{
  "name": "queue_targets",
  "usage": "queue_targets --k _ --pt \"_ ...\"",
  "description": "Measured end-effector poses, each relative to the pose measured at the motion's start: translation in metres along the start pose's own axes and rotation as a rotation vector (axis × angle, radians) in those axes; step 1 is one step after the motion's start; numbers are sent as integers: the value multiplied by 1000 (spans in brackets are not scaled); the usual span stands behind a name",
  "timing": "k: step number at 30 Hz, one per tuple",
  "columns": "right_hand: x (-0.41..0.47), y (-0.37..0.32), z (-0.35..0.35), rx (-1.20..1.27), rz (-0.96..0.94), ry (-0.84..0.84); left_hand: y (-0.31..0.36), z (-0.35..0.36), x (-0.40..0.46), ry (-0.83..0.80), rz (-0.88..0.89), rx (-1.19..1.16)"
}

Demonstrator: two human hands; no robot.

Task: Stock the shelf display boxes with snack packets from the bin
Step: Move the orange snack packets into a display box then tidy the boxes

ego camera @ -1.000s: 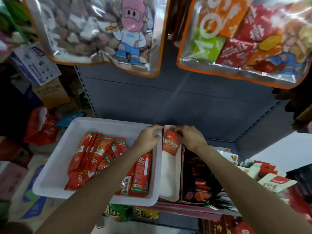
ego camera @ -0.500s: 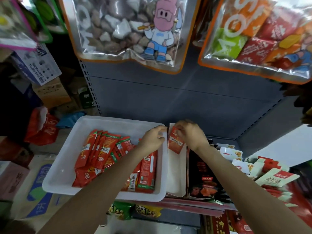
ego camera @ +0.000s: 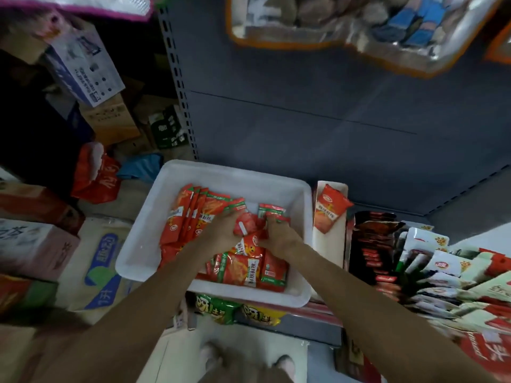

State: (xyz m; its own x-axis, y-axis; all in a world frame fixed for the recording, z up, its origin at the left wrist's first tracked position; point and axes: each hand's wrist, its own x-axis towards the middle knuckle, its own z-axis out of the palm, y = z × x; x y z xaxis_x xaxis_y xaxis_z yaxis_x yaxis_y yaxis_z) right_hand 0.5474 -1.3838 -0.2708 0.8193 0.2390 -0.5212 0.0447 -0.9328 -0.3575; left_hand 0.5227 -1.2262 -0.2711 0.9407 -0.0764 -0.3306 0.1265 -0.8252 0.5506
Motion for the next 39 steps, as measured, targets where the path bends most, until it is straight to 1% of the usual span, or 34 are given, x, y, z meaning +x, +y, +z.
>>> queue_targets --k 2,3,5,6,8,11,12,13,15,18,20,22,24,25,27,30,32,35,37,39 --pt "3 -4 8 -48 28 42 -8 2 -3 -59 -38 -14" --pt "3 -6 7 -49 36 76 -11 2 -4 -60 -51 -20" --pt "1 -7 -5 -32 16 149 -12 2 -5 -10 -56 -60" --pt "-1 -5 -15 21 -8 190 -9 0 -5 21 -47 -89" --pt "-8 3 -39 254 -86 252 3 -4 -4 58 -16 -170" --pt "-22 14 -71 741 -185 319 31 -9 -1 3 66 -457" --pt "-26 18 -80 834 -217 340 40 -11 0 -11 98 -526" --pt "-28 21 -87 884 -242 372 48 -13 1 -15 131 -563" --pt "-34 28 -101 895 -262 432 65 -15 5 1 175 -583" --pt "-46 40 -120 909 -278 469 90 -12 11 1 185 -658" --pt "-50 51 -133 879 -269 496 107 -7 15 17 191 -666" --pt "-52 65 -146 840 -248 549 118 -1 23 89 196 -633" --pt "-53 79 -155 772 -227 636 124 4 31 184 201 -525" --pt "-53 84 -157 713 -218 674 127 6 33 204 194 -462" --pt "-55 89 -157 593 -203 705 130 9 36 180 162 -365" --pt "-50 93 -145 448 -186 668 133 13 37 75 129 -311" --pt "-43 94 -135 298 -164 581 135 15 38 17 127 -317" --pt "-34 93 -124 -7 -97 473 139 15 38 13 124 -302" --pt "-34 91 -120 -186 -55 477 139 15 39 25 116 -301" --pt "-31 89 -116 -284 -36 497 138 15 37 20 115 -306"
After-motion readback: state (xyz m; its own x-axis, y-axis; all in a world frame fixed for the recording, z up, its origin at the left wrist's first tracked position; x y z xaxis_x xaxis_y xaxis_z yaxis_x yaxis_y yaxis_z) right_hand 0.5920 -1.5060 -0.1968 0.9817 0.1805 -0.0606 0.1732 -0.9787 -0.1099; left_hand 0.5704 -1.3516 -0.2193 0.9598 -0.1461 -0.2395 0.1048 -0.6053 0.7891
